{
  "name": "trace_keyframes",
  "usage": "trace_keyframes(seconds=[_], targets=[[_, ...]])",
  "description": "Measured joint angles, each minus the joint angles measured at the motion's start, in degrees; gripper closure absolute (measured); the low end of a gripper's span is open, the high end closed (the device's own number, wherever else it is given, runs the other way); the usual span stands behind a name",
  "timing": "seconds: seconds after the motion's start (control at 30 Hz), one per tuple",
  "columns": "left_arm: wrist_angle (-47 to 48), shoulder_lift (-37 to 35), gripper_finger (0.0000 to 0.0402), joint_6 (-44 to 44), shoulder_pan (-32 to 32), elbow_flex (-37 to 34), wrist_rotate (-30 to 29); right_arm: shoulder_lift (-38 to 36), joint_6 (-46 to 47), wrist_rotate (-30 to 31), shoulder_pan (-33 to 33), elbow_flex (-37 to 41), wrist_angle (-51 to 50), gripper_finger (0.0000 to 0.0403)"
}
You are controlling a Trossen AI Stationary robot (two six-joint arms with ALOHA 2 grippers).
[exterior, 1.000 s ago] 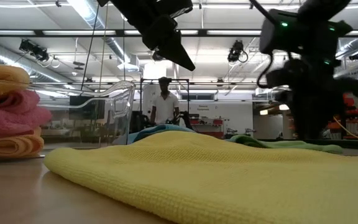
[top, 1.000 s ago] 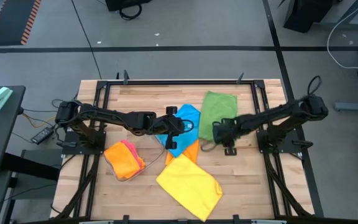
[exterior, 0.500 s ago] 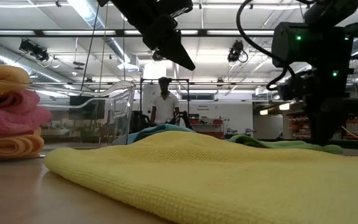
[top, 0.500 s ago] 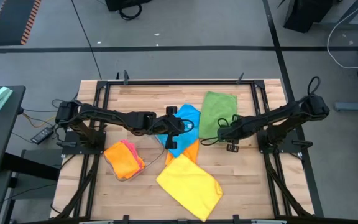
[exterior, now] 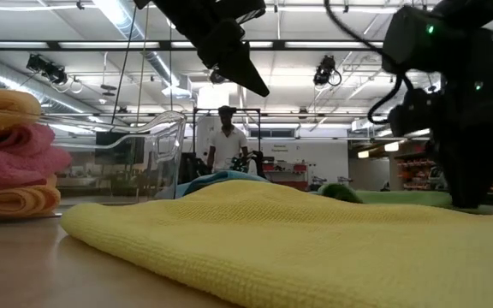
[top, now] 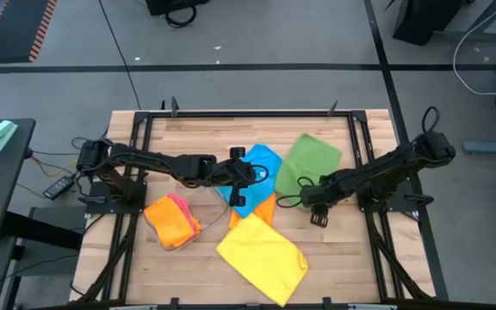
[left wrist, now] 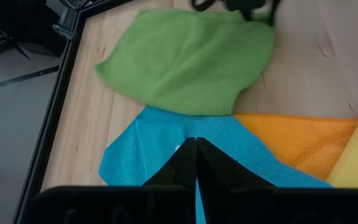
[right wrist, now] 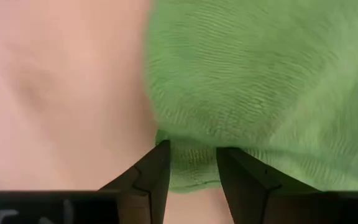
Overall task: Fold microfiber towels
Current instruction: Fold the green microfiber cloth
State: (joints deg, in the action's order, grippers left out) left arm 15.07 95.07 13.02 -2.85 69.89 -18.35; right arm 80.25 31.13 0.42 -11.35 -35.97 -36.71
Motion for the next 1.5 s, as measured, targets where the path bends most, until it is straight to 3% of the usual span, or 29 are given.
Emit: trace_keyframes(seconds=[0.27, 0.57, 1.2, 1.5], targets=[[-0.02, 0.0, 0.0376, -0.1, -0.02, 0.0, 0.0, -0.04, 0.67, 1.17, -3.43, -5.8, -5.87, 0.0263], [0.04, -0.02, 0.0383, -0.09, -0.02, 0.0, 0.0, 0.76, -15.13, 14.98, -9.04, -4.17, 6.54, 0.0262], [0.07, -0.04, 0.0379, -0.35, 0.0, 0.0, -0.01, 3.99, -18.91, 16.4, -9.44, 2.51, 17.43, 0.0268], [0.14, -0.04, 0.0385, -0.38, 0.0, 0.0, 0.0, 4.25, -18.29, 16.77, -9.45, 2.48, 17.84, 0.0342]])
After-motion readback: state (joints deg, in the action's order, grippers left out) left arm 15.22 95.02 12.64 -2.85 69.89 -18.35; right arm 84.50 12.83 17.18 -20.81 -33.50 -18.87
